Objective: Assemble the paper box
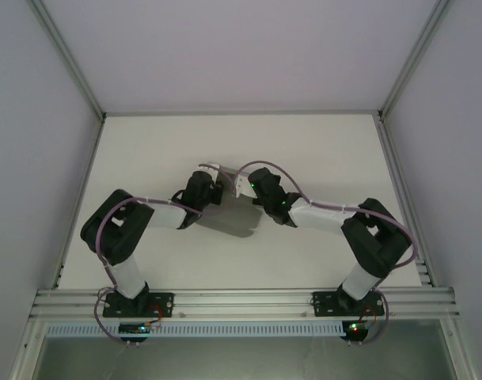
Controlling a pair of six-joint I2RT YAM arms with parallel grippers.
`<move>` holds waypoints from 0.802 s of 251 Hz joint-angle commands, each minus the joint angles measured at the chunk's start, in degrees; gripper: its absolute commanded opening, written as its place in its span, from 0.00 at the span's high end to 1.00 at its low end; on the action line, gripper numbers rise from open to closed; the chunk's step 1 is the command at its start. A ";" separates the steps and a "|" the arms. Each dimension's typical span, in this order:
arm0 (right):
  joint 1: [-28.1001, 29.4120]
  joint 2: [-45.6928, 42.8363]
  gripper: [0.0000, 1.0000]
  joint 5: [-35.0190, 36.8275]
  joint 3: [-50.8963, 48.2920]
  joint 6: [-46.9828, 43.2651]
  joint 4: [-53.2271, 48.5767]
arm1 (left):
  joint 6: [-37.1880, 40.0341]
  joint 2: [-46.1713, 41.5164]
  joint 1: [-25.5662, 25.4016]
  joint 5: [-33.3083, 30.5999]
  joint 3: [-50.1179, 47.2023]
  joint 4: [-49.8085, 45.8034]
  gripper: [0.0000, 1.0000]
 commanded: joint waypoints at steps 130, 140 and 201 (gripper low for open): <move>-13.28 -6.20 0.01 -35.89 13.34 43.03 -12.22 | 1.49 2.92 -0.28 2.39 -1.90 10.17 1.00; -13.19 -3.76 0.01 -35.85 15.22 43.06 -12.62 | 1.51 3.16 -0.26 2.67 -2.06 10.25 1.00; -11.66 9.77 0.03 -33.10 25.09 41.68 -15.87 | 0.99 4.18 -0.27 4.55 -4.29 13.09 0.96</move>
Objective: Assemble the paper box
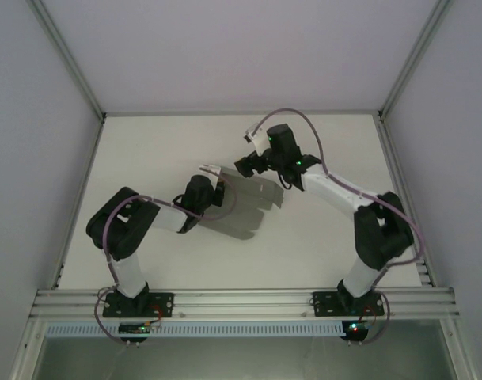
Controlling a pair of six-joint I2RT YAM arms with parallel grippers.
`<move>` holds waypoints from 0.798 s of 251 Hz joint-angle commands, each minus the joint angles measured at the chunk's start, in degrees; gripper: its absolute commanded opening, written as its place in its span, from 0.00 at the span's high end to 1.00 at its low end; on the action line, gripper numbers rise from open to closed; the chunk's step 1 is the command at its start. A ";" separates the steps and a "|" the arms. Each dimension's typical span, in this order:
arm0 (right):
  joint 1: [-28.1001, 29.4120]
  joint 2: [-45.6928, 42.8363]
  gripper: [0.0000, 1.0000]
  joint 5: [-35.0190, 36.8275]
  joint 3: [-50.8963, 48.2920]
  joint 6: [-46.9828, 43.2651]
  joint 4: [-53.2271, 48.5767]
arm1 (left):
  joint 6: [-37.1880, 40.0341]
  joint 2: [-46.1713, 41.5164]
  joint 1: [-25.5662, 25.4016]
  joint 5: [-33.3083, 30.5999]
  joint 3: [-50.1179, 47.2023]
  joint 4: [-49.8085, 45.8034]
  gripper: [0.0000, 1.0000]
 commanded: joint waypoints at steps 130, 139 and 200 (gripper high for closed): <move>3.26 11.58 0.03 3.22 0.88 -4.31 -6.55 | 0.86 1.32 -0.15 1.96 0.57 0.67 0.84; 3.28 11.67 0.03 3.40 0.65 -4.72 -6.98 | 0.67 1.51 -0.14 1.37 1.32 -0.07 0.84; 3.19 10.95 0.02 3.48 -0.08 -5.73 -7.18 | 0.20 4.19 -0.08 -3.49 6.30 -4.07 0.98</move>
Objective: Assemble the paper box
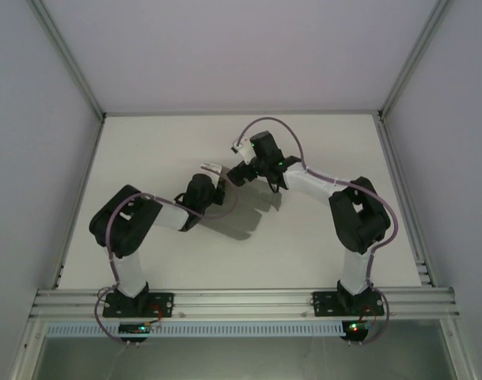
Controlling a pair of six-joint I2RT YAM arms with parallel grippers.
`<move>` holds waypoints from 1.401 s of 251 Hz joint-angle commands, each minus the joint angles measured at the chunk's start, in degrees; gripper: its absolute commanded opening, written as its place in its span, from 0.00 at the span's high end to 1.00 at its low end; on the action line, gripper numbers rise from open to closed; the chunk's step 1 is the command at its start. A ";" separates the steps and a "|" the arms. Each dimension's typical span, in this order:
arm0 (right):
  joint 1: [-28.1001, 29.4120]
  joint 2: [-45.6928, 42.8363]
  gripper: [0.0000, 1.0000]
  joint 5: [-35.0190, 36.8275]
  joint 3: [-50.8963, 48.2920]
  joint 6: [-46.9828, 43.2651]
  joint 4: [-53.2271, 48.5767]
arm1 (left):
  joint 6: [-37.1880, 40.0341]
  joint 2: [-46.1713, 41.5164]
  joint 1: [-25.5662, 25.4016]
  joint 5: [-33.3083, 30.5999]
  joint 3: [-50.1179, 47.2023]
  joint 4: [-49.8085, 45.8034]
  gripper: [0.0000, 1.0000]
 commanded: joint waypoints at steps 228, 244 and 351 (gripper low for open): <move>-5.27 -17.73 0.01 3.56 -9.31 12.76 -4.22 | -16.06 -17.82 -0.32 -14.10 -0.49 -16.11 1.00; -5.21 -16.06 0.01 1.75 -8.96 13.00 -2.86 | -15.71 -18.09 -0.45 -12.92 -0.76 -15.44 1.00; -2.22 -8.65 0.01 18.41 -10.56 25.30 14.22 | -15.54 -15.36 -3.07 -11.83 0.46 -14.82 1.00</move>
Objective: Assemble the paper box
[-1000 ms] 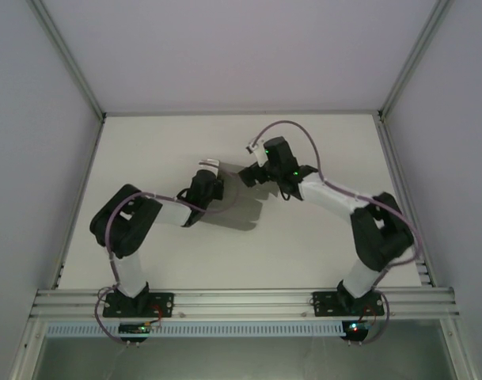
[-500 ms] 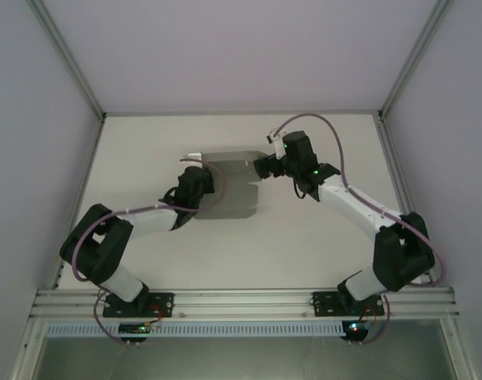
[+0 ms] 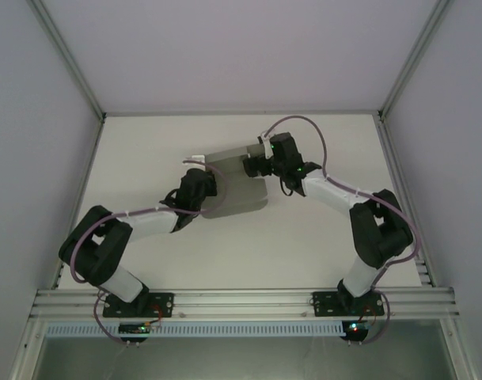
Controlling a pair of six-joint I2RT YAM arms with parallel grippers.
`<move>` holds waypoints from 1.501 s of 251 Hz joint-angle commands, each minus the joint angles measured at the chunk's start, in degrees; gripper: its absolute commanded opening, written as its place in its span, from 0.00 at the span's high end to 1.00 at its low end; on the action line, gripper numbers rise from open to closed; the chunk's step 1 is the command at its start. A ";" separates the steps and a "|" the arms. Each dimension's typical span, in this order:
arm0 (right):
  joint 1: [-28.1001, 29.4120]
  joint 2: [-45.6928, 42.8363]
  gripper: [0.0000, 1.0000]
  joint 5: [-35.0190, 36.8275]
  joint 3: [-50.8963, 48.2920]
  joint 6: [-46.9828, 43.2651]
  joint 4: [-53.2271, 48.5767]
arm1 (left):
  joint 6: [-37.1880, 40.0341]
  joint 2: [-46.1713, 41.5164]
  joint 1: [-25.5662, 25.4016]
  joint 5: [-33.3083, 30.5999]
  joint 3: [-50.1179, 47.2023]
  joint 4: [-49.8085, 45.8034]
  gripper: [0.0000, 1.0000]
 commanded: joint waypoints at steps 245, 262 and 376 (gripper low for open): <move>-4.64 -11.80 0.01 7.26 -19.16 6.41 3.07 | 0.12 -1.56 -1.40 5.21 4.72 -6.61 1.00; -4.49 -11.45 0.01 6.26 -19.73 5.78 6.56 | 0.13 -1.54 -1.40 5.47 4.83 -6.67 1.00; -0.64 -6.15 0.01 -6.64 -16.49 -0.19 9.91 | -1.74 1.18 -1.39 6.23 8.09 -8.97 1.00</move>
